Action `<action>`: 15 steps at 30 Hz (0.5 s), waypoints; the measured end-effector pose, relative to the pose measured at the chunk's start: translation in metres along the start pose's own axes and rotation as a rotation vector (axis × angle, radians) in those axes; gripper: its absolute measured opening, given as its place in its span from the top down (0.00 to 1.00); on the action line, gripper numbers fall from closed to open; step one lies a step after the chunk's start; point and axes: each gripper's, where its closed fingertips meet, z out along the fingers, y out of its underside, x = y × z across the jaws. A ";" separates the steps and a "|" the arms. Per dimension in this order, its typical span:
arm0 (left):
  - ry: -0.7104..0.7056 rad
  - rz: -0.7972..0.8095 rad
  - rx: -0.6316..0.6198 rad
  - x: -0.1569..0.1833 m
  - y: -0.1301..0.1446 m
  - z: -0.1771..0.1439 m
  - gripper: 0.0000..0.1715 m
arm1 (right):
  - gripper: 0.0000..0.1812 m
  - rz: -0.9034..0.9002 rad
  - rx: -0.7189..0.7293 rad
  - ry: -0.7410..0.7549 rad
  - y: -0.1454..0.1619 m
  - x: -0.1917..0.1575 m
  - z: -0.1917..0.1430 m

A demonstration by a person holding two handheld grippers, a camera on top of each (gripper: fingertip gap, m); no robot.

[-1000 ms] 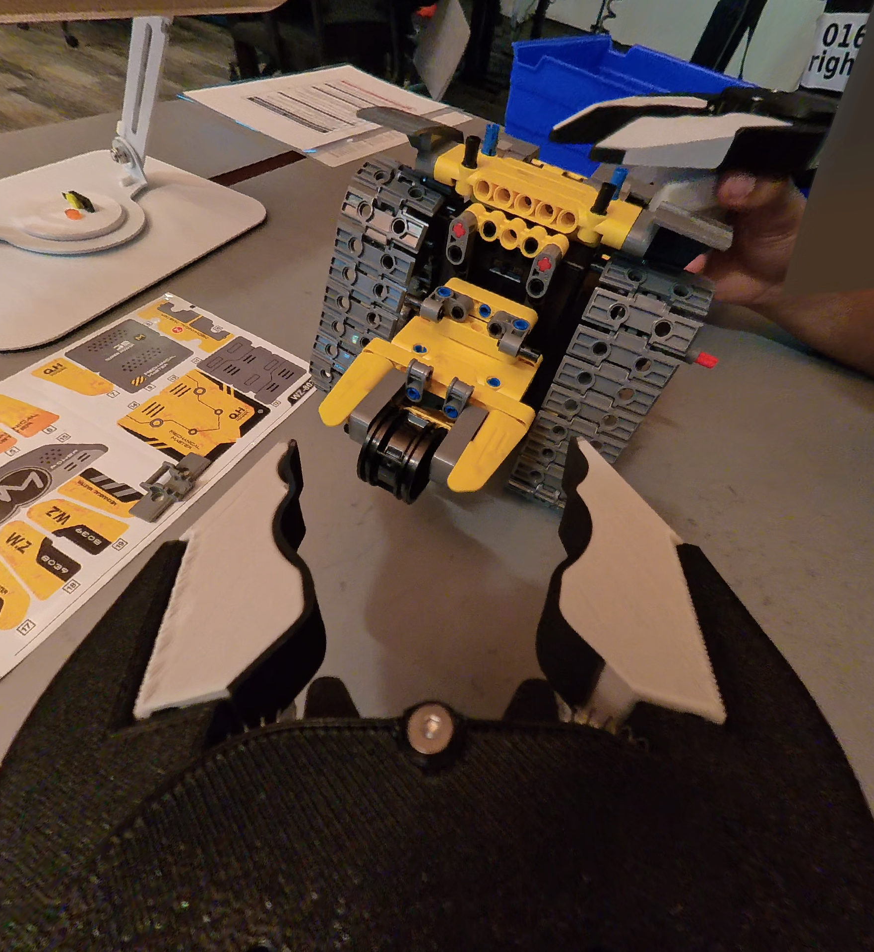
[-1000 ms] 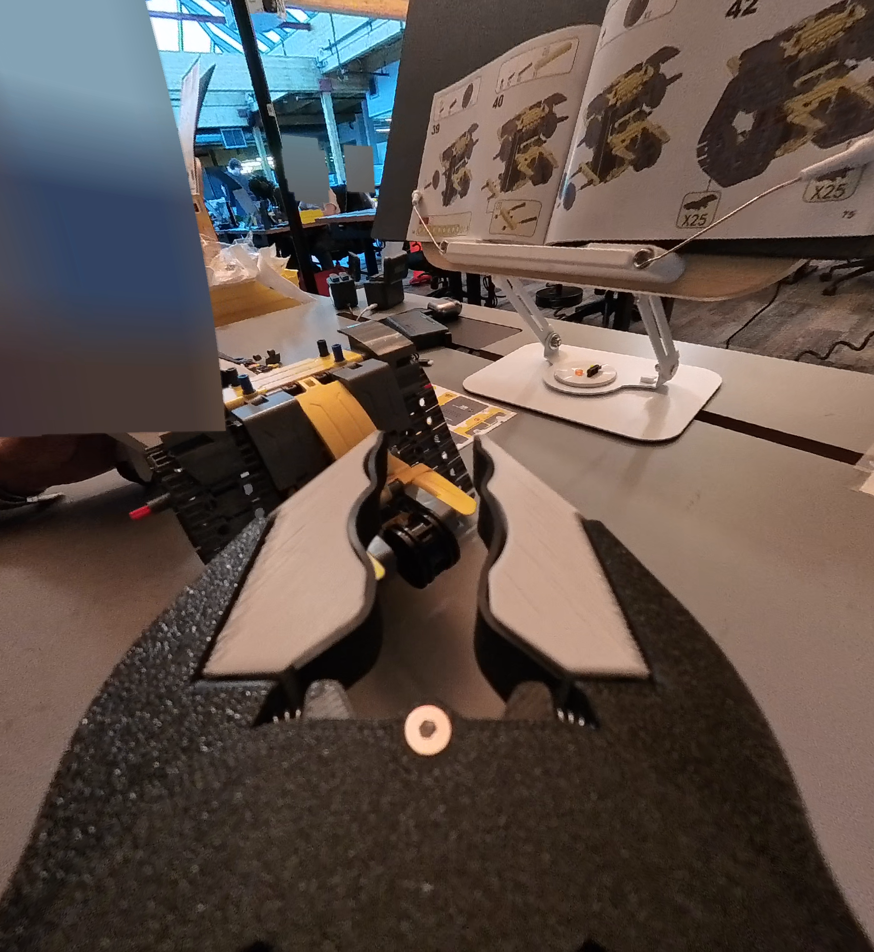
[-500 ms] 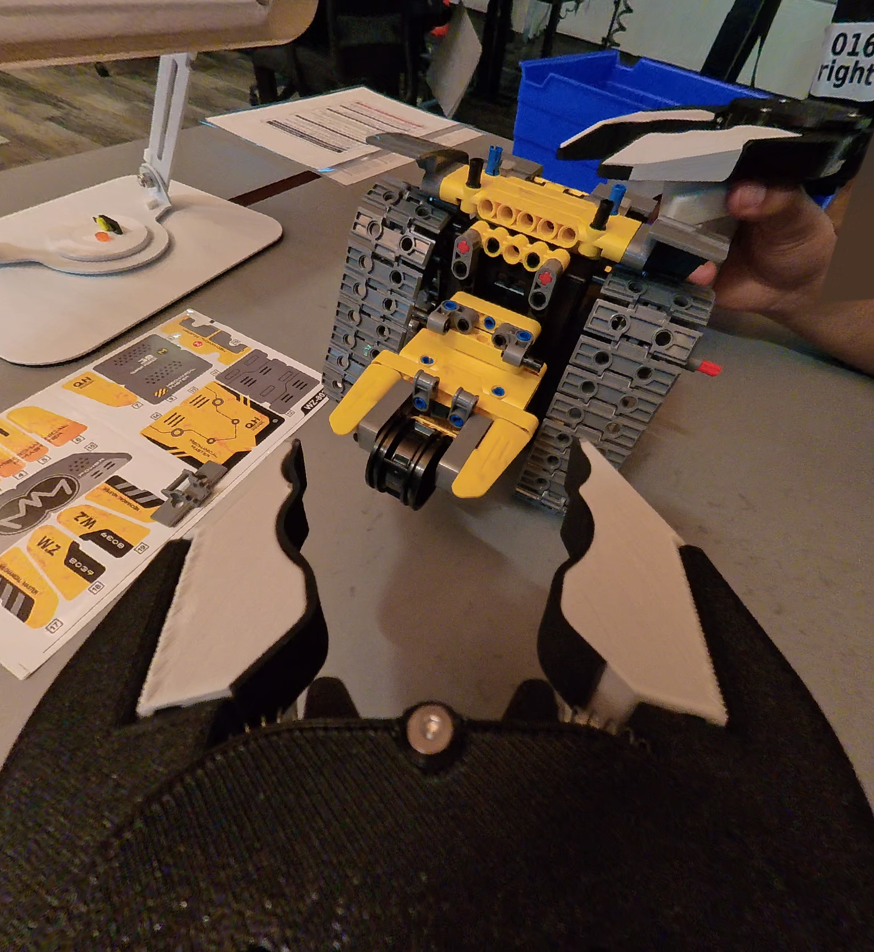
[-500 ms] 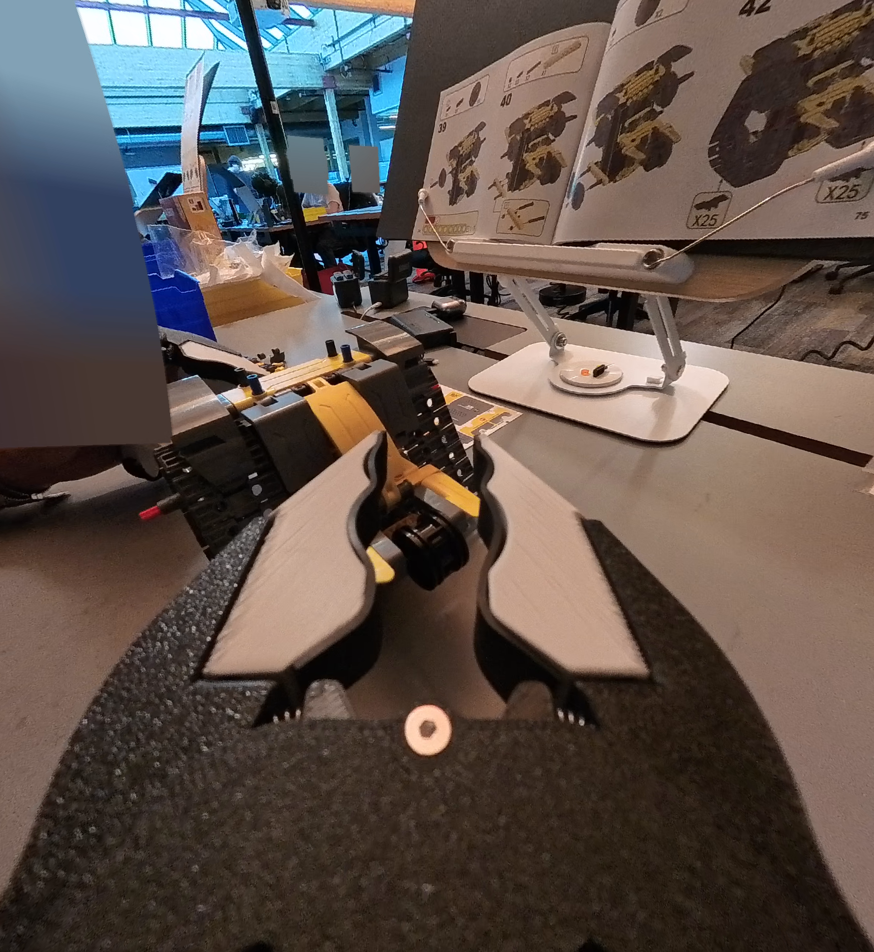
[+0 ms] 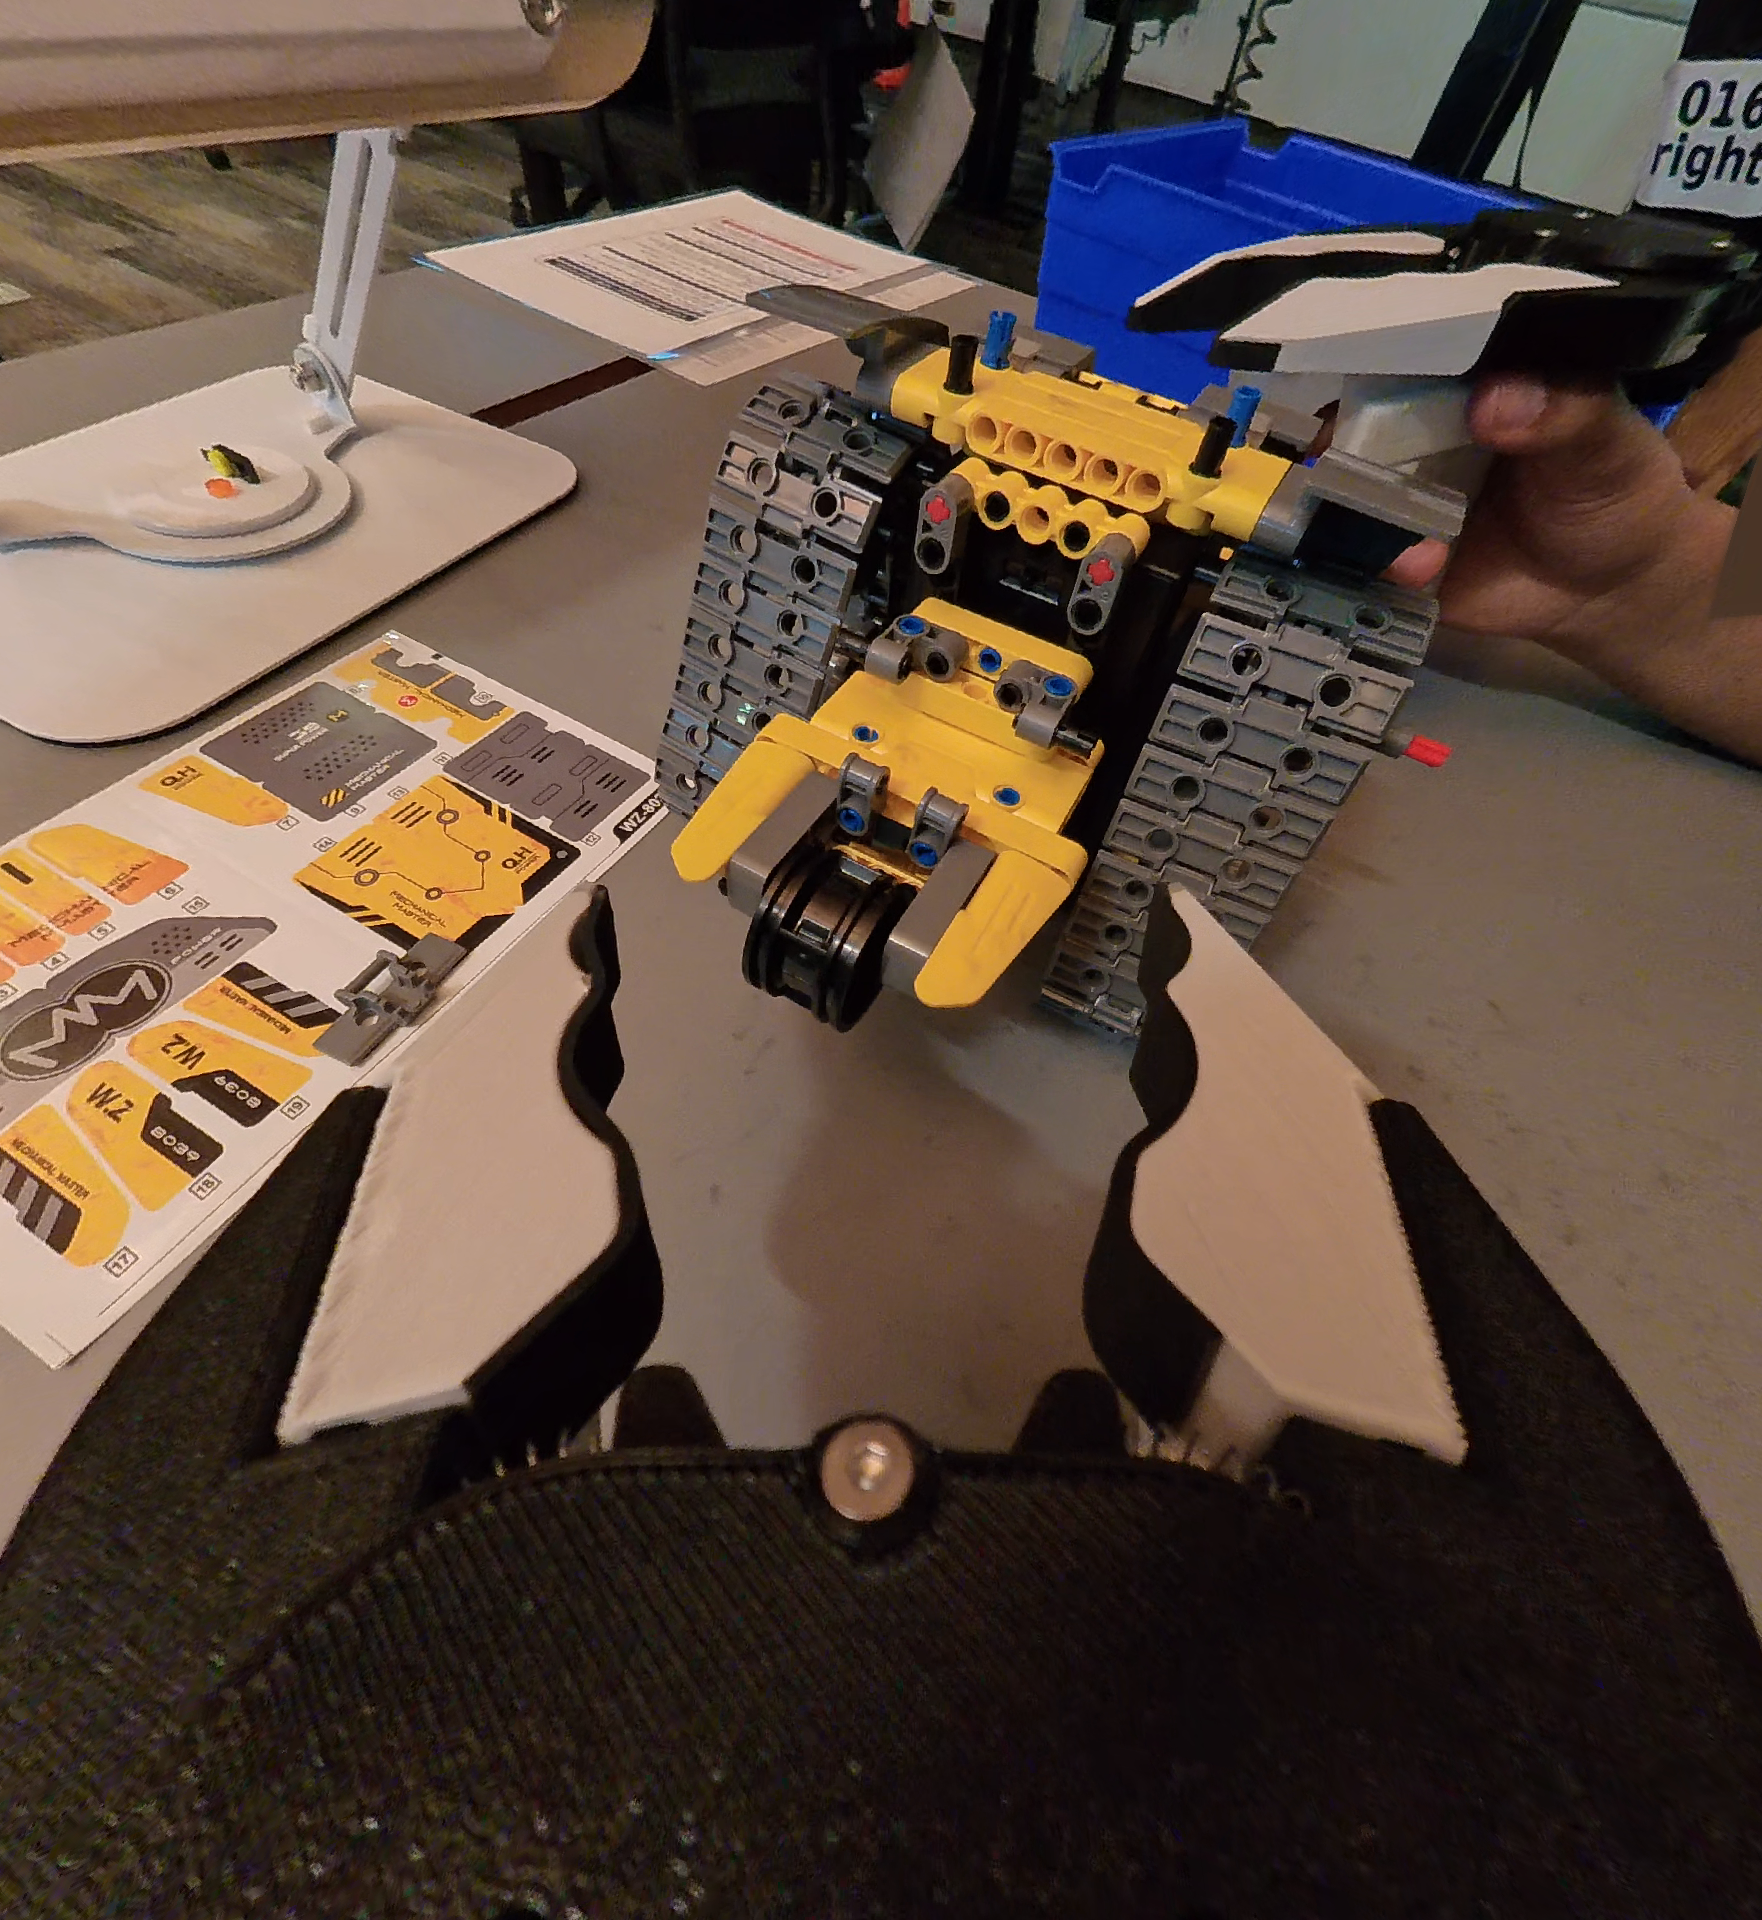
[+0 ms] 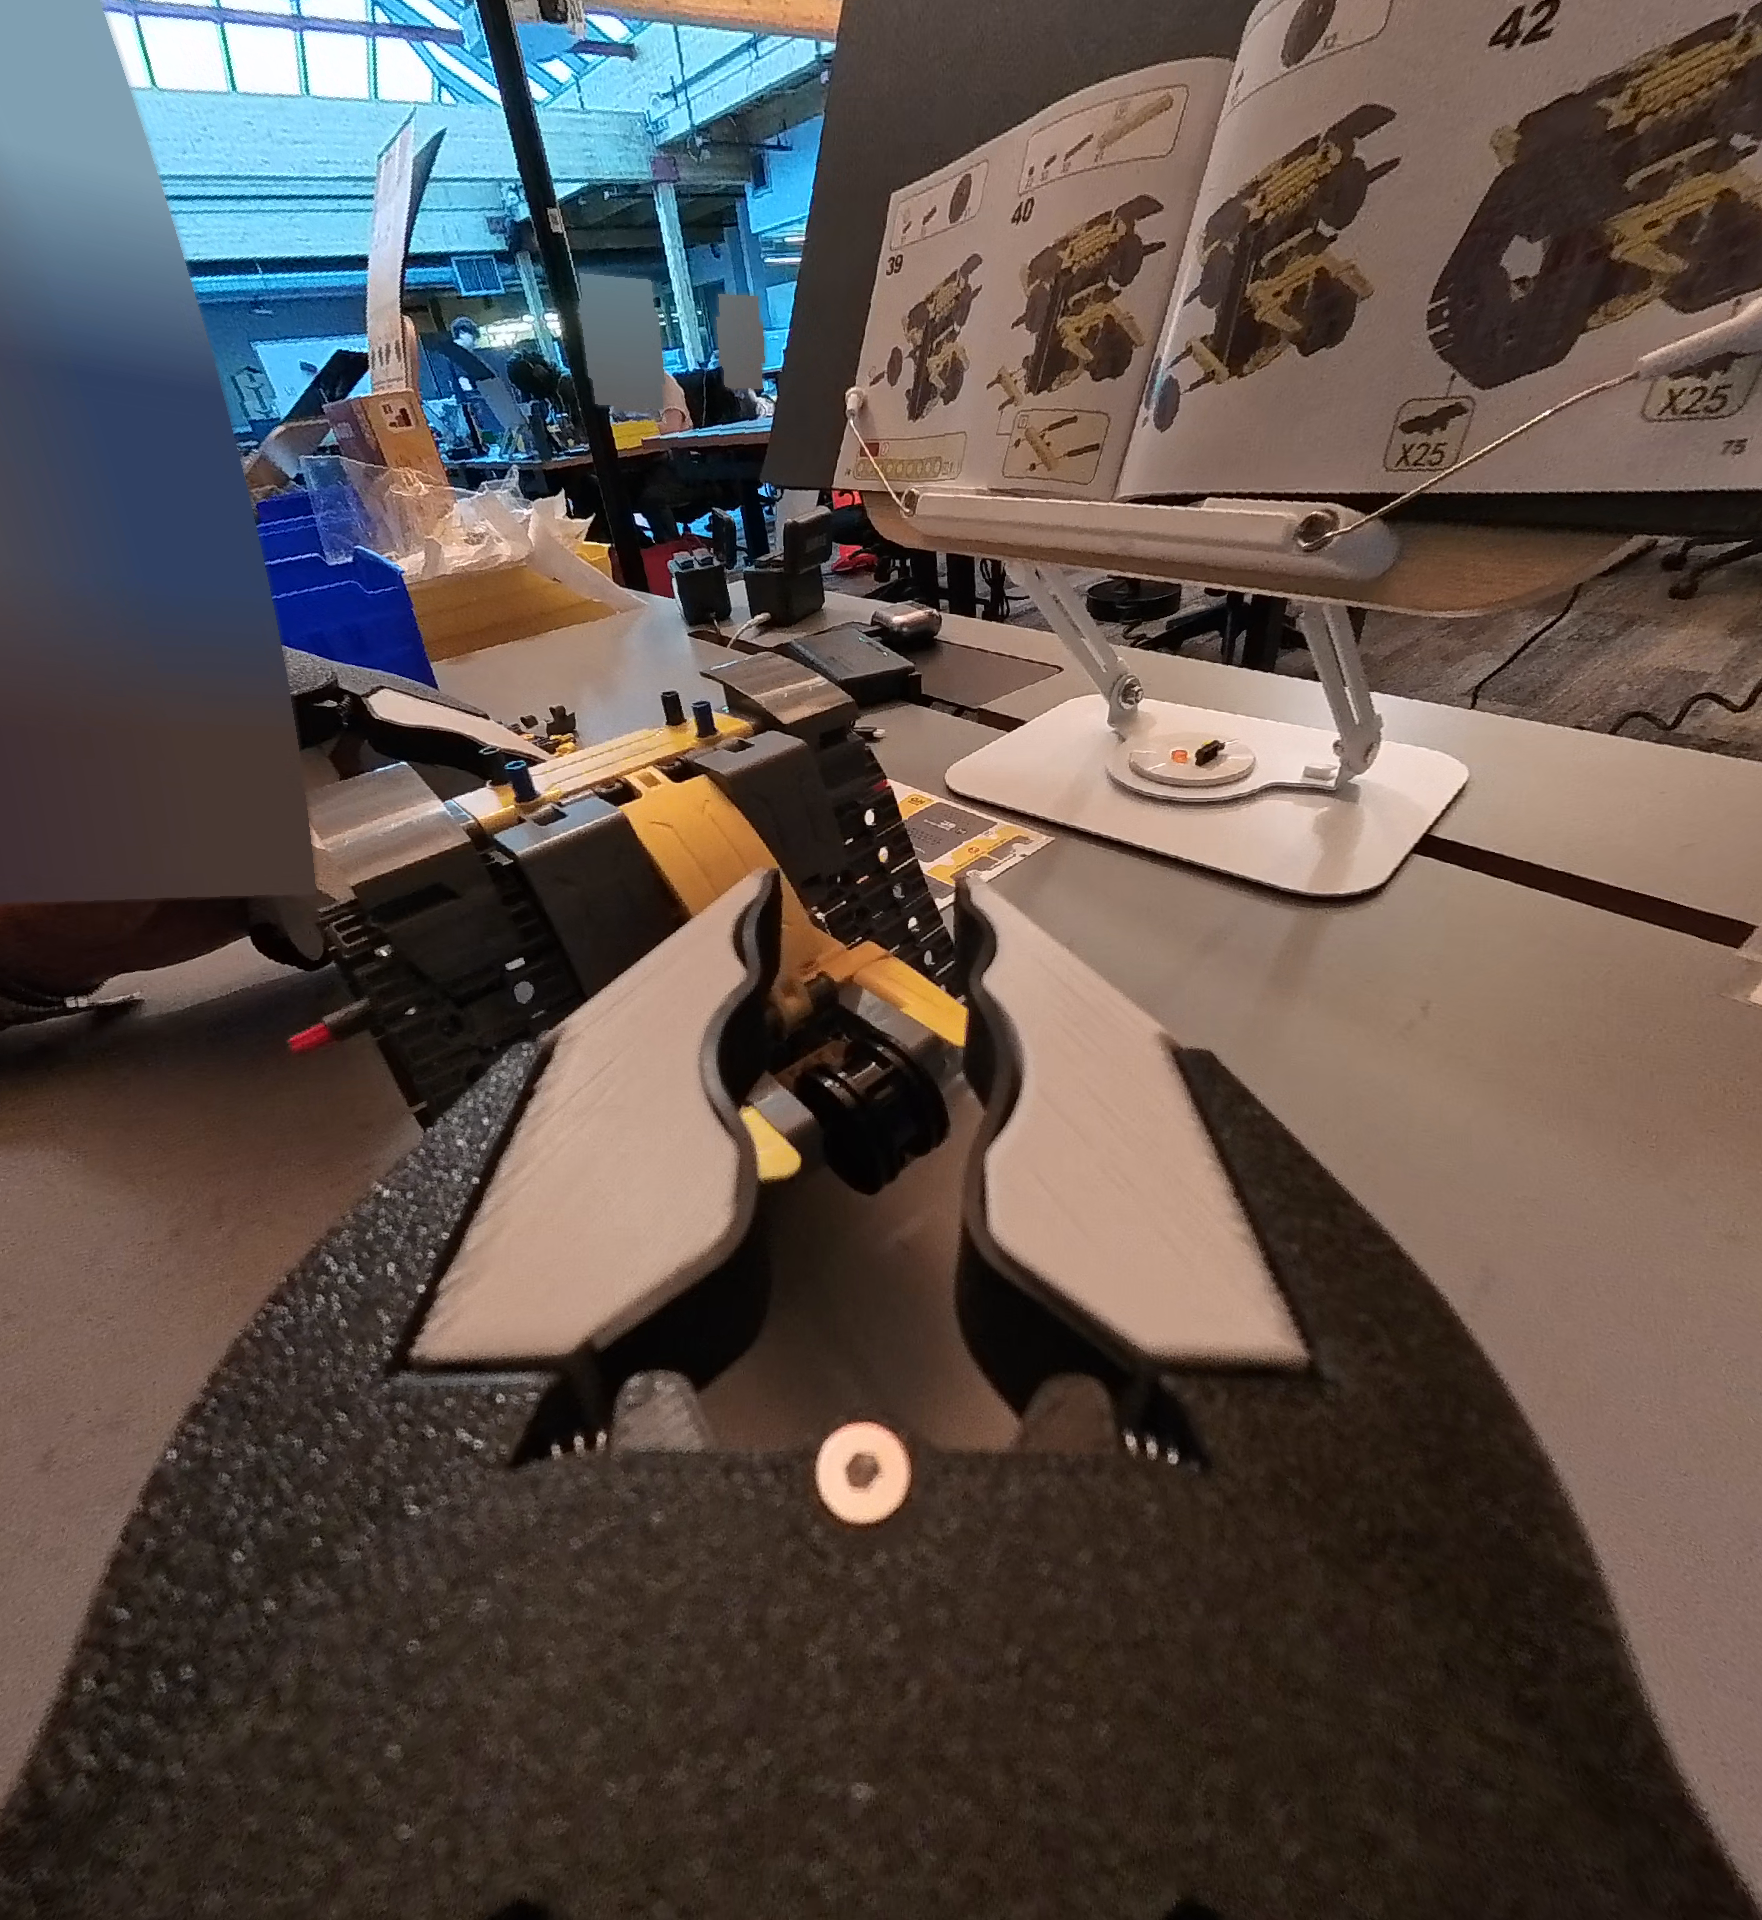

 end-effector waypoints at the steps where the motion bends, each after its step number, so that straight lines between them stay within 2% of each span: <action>1: 0.000 0.000 0.001 0.000 0.000 0.000 0.43 | 0.82 0.000 0.000 0.000 0.000 0.000 0.000; 15: 0.000 0.010 -0.004 0.001 0.000 0.001 0.43 | 0.83 -0.001 0.005 0.027 -0.003 0.004 -0.002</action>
